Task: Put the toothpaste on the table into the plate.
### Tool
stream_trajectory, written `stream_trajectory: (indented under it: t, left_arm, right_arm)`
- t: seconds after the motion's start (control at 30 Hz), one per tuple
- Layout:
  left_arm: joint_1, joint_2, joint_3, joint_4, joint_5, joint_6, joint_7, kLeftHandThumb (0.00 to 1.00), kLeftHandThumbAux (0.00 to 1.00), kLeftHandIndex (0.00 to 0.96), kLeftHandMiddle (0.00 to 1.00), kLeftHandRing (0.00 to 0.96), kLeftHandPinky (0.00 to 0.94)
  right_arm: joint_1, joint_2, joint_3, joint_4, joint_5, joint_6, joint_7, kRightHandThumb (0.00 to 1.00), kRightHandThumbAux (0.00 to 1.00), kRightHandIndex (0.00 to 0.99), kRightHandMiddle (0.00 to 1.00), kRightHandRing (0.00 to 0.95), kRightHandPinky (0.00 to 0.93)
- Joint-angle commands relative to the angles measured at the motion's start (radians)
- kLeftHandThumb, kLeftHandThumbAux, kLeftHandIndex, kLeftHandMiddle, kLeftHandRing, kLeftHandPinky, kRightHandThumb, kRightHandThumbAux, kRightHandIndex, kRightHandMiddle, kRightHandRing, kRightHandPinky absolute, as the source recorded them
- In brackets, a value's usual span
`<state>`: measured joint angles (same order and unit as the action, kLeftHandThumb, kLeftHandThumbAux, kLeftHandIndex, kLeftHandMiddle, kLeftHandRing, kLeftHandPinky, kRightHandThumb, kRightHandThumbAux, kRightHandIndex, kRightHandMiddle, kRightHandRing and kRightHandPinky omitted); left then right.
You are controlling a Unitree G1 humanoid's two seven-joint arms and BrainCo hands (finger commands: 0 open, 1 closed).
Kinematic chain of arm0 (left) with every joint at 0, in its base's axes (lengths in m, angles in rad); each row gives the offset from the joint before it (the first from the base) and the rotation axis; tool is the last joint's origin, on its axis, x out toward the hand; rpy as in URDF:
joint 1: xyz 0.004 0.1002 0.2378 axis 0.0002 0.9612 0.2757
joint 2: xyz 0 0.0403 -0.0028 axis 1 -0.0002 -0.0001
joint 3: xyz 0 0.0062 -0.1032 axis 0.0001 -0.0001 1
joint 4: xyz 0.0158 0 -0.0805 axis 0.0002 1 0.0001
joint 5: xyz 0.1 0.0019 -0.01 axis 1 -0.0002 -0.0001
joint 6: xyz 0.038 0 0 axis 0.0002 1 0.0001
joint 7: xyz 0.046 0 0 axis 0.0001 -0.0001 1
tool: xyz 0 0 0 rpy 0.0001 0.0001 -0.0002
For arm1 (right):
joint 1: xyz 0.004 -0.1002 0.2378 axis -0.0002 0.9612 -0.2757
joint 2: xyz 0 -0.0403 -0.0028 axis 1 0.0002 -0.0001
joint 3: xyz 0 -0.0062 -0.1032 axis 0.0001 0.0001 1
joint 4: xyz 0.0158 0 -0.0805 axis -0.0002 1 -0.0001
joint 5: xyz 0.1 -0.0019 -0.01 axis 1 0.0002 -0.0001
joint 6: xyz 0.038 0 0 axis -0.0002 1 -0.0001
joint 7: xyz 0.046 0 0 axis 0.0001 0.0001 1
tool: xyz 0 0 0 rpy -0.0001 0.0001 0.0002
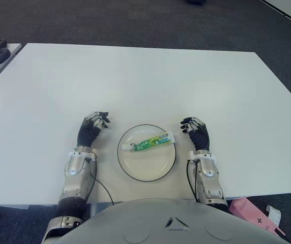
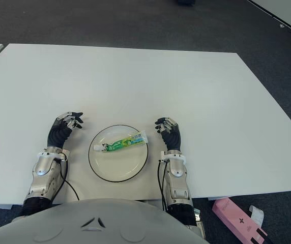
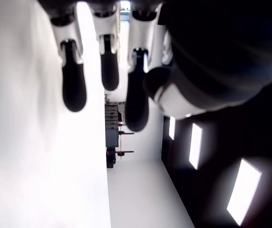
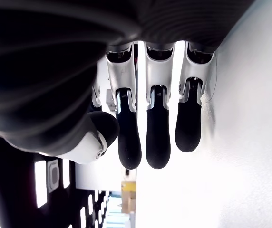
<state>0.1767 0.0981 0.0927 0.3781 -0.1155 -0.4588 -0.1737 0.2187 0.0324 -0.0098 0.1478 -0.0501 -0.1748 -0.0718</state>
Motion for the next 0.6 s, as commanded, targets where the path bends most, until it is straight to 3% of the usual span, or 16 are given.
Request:
stream_trajectory:
  t: [0.03, 0.6]
  left_arm:
    - [0.032, -0.012, -0.02, 0.08, 0.017, 0.044, -0.012, 0.695, 0.718, 0.429, 0.55, 0.533, 0.507]
    - [0.063, -0.029, -0.046, 0.056, 0.007, 0.048, -0.019, 0.699, 0.717, 0.429, 0.563, 0.546, 0.529]
  right_arm:
    - [0.042, 0.003, 0.0, 0.057, 0.008, 0.066, 0.005, 0.708, 0.731, 0.427, 0.496, 0.511, 0.519]
    - [0.046, 0.011, 0.002, 0.044, 0.006, 0.082, -0.001, 0.708, 0.731, 0.427, 0.494, 0.509, 0.515]
